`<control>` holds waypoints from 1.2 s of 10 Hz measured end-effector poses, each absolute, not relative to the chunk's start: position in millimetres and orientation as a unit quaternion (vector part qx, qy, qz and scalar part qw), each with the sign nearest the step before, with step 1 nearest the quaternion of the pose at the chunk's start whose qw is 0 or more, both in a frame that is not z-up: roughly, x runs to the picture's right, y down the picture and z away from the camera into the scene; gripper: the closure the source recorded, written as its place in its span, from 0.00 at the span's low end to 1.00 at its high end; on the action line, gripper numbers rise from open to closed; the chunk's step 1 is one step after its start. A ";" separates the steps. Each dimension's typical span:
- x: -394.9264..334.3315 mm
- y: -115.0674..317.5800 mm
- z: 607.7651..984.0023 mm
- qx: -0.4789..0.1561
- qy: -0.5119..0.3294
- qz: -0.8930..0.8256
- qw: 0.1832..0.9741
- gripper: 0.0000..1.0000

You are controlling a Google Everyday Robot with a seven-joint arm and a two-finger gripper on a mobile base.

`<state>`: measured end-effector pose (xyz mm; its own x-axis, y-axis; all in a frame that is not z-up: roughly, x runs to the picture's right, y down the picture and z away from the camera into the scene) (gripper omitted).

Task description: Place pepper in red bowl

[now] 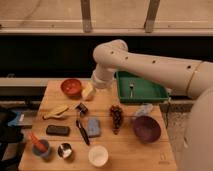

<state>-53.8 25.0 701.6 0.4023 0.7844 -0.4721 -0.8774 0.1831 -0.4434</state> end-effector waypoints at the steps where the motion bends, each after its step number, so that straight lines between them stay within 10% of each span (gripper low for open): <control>1: -68.9 26.0 698.7 -0.345 0.061 0.531 0.771 0.20; 12: -137.6 85.5 703.1 -0.381 0.054 0.454 0.804 0.20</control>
